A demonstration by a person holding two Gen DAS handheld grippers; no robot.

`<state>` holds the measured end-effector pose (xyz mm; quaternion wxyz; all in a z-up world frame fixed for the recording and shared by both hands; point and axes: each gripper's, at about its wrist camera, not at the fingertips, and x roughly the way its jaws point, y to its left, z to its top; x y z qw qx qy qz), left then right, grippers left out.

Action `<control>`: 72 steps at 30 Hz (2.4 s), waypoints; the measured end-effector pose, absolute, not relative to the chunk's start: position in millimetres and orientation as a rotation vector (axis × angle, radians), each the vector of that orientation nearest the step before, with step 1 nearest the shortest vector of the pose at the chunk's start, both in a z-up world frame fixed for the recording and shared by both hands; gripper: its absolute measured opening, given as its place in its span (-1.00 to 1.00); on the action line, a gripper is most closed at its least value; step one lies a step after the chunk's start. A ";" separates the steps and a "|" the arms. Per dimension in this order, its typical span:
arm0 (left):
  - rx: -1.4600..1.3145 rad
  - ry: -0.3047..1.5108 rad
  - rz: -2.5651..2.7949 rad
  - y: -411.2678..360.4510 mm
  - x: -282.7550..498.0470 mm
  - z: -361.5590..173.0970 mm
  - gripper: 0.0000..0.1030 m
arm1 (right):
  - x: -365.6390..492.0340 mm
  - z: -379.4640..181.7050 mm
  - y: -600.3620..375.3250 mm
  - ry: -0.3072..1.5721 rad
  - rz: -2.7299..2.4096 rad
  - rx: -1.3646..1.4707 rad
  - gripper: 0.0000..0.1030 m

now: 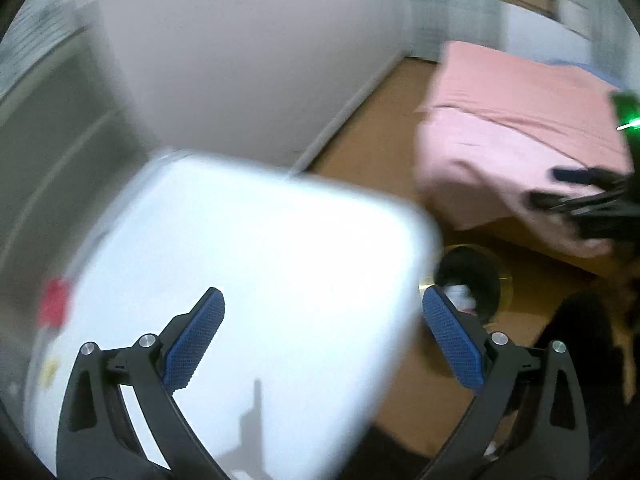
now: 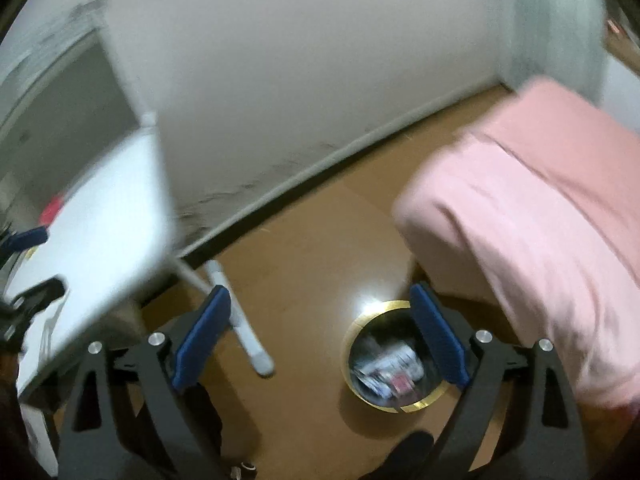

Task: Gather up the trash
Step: 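Move both tools back over the desk, then grasp the yellow plastic piece with left tool while right tool grasps red lid, then carry yellow piece and red lid over the black bin and open both tools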

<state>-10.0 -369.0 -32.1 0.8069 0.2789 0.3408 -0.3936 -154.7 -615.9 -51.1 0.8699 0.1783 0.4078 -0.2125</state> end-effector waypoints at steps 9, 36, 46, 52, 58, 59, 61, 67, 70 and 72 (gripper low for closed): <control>0.512 0.840 -0.438 -155.0 143.6 -40.7 0.87 | -20.4 -21.7 -461.7 0.877 -0.097 0.182 0.73; 0.425 0.893 -0.463 -72.1 241.4 -70.4 -0.76 | 165.1 -51.7 -280.4 1.054 0.162 0.023 0.73; 0.212 0.923 -0.368 -6.8 181.9 -55.2 -0.77 | 277.7 -82.6 -236.3 1.117 0.125 -0.015 0.73; 0.192 0.888 -0.321 24.9 145.2 -44.3 -0.76 | 330.8 -85.7 -225.2 1.117 0.094 0.006 0.73; 0.191 0.898 -0.295 32.9 143.2 -45.4 -0.76 | 341.1 -85.8 -223.3 1.115 0.066 0.014 0.56; 0.192 0.899 -0.294 30.7 143.8 -45.8 -0.76 | 337.1 -83.3 -224.9 1.104 0.060 0.016 0.55; 0.196 0.901 -0.296 25.8 145.4 -45.1 -0.76 | 325.2 -76.4 -228.1 1.083 0.067 0.011 0.54; 0.224 0.886 -0.361 -28.1 143.5 -40.0 -0.76 | 260.2 -52.0 -263.6 1.028 0.074 0.010 0.54; 0.245 0.875 -0.418 -66.3 136.1 -37.0 -0.76 | 213.6 -40.3 -300.7 1.005 0.045 0.013 0.54; 0.257 0.867 -0.462 -97.2 130.0 -35.7 -0.76 | 178.2 -33.8 -330.3 0.994 0.014 0.024 0.54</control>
